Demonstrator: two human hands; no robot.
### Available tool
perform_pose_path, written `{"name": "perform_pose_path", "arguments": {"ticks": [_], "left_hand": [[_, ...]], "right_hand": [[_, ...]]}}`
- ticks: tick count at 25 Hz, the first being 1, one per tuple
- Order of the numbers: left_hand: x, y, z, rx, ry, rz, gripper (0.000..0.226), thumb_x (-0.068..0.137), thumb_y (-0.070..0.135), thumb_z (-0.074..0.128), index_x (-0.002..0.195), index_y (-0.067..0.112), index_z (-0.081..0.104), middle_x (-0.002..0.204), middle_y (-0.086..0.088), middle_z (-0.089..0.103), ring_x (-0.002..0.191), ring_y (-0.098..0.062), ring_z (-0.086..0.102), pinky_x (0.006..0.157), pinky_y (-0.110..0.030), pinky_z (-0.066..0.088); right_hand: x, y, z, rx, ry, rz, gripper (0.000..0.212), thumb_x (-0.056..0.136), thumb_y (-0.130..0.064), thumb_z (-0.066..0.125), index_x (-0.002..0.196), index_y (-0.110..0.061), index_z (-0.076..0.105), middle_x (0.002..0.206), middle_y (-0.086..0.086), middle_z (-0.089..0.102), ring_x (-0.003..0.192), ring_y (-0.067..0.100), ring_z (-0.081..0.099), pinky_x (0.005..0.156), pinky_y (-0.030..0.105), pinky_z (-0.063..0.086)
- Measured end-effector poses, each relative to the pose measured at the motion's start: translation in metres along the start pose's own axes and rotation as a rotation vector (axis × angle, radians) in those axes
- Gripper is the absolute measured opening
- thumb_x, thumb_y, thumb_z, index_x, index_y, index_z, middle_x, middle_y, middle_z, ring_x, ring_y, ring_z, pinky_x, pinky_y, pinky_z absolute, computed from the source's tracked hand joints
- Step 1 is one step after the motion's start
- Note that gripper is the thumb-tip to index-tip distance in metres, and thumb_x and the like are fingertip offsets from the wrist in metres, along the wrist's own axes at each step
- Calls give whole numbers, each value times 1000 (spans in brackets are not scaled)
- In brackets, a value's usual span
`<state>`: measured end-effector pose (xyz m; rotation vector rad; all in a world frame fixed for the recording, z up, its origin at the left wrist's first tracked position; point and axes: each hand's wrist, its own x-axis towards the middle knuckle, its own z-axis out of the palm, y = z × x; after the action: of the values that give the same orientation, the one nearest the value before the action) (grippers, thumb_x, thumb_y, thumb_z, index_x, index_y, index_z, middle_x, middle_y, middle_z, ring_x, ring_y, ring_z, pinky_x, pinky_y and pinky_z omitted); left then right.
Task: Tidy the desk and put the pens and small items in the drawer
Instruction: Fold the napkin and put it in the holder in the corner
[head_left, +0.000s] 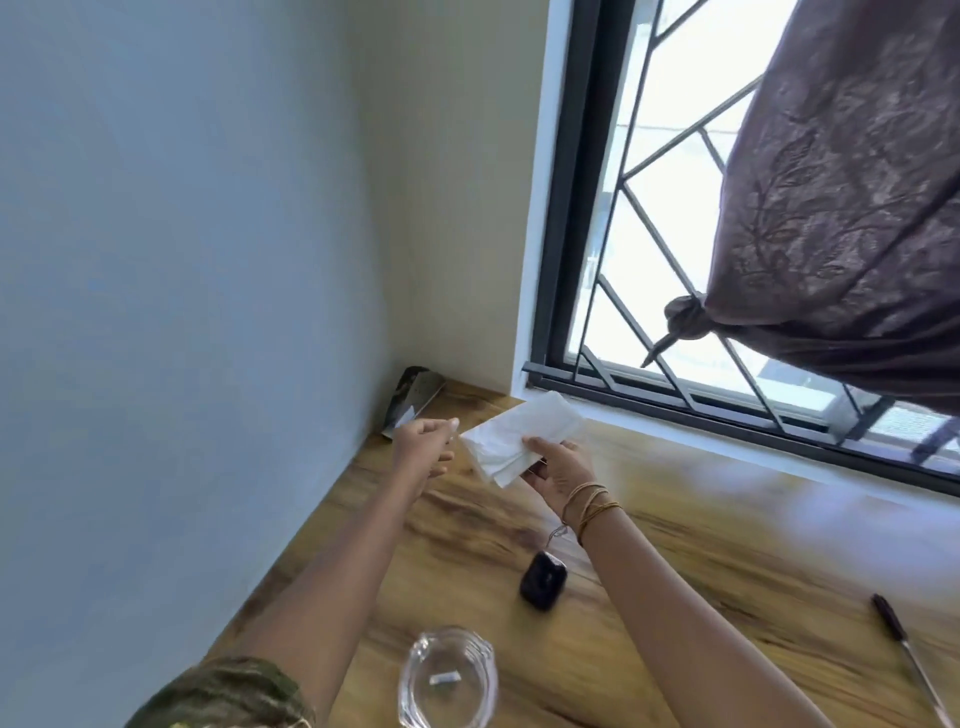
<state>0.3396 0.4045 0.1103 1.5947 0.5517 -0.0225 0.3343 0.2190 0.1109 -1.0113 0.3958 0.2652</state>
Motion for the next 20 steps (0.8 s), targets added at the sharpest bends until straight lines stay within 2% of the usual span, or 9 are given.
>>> {"name": "perform_pose_path", "arguments": {"ticks": [3,6,8,11,15,18,20], "left_hand": [[31,-4,-20,200,123,77,20,84,28,66,97,12,67,102,-10,71,85,-27,68,71,-37,56],[47,-6,-24,391,216,178,23,86,20,64,108,12,64,119,-9,61,98,-28,63,78,-31,49],[54,-7,-24,480,258,207,24,88,18,62,111,13,62,119,-10,49,94,-30,59,77,-31,44],[68,-13,-24,588,264,222,21,90,17,60,110,13,60,120,-11,44,96,-30,58,75,-31,43],[79,-13,-19,596,398,237,11,88,13,61,97,9,55,111,-13,53,92,-34,59,58,-36,42],[86,-17,-20,714,403,226,16,88,18,63,101,9,60,110,-13,58,95,-34,59,61,-36,45],[92,-22,-22,865,413,229,16,89,20,62,98,9,70,103,-12,63,96,-33,55,66,-36,45]], "right_hand": [[12,7,12,11,44,-8,14,84,7,61,93,-3,59,99,19,64,90,35,64,82,47,55],[22,12,16,20,86,-25,14,85,6,62,95,-4,59,99,18,65,88,33,65,75,43,59],[26,13,15,17,112,-27,14,85,5,62,96,-5,59,98,17,65,87,32,65,72,41,59],[30,13,8,10,158,-38,16,85,4,62,98,-4,59,100,18,65,88,33,65,75,42,57],[30,12,-6,23,198,-43,18,85,4,61,101,-3,58,100,17,65,89,33,65,75,43,59],[28,12,-14,23,217,-49,24,86,4,61,109,0,56,103,18,64,91,33,65,74,43,59],[26,11,-19,31,228,-48,22,86,4,61,107,-1,56,105,18,63,92,34,65,72,43,60]]}}
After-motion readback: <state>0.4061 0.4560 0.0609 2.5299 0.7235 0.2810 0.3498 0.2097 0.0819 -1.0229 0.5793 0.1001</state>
